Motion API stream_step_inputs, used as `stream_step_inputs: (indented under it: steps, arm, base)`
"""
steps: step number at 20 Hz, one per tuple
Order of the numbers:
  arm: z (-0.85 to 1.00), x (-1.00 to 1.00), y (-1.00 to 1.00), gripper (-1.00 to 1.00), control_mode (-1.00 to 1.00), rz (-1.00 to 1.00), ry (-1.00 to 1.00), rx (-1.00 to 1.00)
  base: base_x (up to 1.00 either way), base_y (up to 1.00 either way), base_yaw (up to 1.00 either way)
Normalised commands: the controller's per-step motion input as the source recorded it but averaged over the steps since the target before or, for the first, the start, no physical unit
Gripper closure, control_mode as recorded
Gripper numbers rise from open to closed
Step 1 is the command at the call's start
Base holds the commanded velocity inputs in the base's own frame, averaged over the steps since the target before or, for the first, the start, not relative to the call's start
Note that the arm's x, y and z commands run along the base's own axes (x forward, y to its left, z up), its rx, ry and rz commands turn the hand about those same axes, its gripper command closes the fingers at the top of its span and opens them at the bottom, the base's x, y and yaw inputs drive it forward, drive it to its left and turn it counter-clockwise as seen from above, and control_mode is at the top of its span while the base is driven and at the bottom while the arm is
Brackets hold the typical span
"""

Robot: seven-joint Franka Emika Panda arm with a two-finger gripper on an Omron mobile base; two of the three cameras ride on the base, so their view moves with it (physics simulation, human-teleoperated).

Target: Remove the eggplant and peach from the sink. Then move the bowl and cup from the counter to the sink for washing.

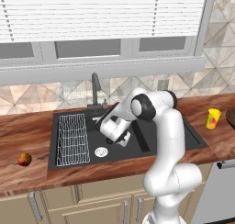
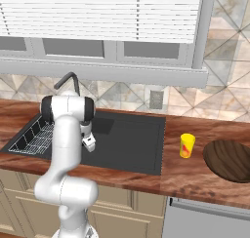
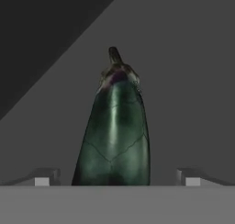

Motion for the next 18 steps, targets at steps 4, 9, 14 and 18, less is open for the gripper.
stream_step_inputs:
  steps: [4,9,14,18]
  arm:
    - [-0.13,0.08,0.01,1.00,-1.00,0.00,0.03,0.00]
    - [-0.15,0.06,0.04,1.00,-1.00,0.00,0.07,0.01]
    - [-0.12,0.03,0.04,1.00,-1.00,0.00,0.04,0.01]
    - [-0.11,0.02,0.04,1.00,-1.00,0.00,0.03,0.01]
  base:
    - [0.00,0.00,0.00]
    - [0.00,0.00,0.00]
    - [0.00,0.00,0.00]
    - [0.00,0.00,0.00]
